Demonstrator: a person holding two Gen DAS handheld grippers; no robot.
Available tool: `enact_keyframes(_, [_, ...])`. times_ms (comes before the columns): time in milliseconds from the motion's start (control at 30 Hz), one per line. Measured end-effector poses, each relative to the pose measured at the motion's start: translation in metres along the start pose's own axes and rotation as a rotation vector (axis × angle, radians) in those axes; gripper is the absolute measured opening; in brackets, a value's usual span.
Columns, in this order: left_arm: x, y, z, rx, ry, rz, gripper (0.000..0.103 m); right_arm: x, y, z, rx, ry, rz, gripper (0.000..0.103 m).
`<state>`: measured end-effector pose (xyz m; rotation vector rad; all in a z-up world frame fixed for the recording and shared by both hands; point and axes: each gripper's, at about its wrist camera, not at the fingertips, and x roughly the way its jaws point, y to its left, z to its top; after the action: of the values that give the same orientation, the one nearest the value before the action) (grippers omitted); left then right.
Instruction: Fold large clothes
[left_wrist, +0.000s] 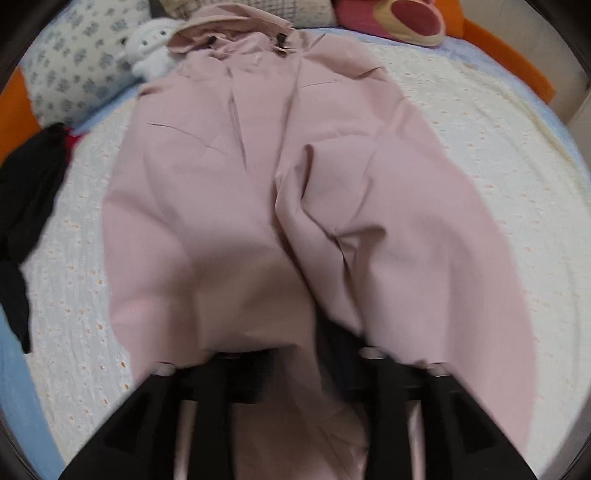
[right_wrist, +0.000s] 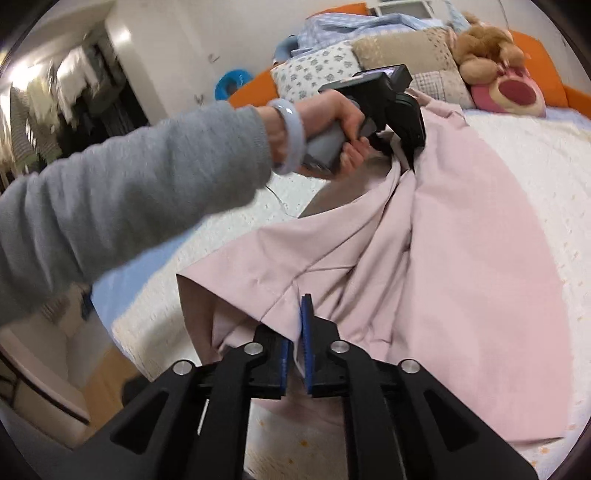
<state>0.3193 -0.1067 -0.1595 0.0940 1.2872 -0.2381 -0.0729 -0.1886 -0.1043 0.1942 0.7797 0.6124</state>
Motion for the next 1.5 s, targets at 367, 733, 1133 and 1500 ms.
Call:
enact_keyframes(367, [-0.119, 0.074, 0.015, -0.135, -0.183, -0.217, 0.093, -0.083, 0.028, 0.036, -0.126, -0.113, -0.007, 0.063])
enact_keyframes(733, [-0.030, 0.103, 0.092, -0.264, -0.170, -0.275, 0.072, 0.042, -0.001, 0.060, -0.111, 0.099, -0.052, 0.008])
enact_keyframes(1133, [0.054, 0.056, 0.116, -0.203, -0.112, -0.187, 0.073, 0.060, -0.043, 0.026, -0.037, 0.181, -0.163, 0.002])
enact_keyframes(1500, [-0.013, 0.040, 0.092, -0.100, -0.163, -0.233, 0.079, 0.035, -0.018, 0.042, -0.104, 0.143, -0.187, 0.014])
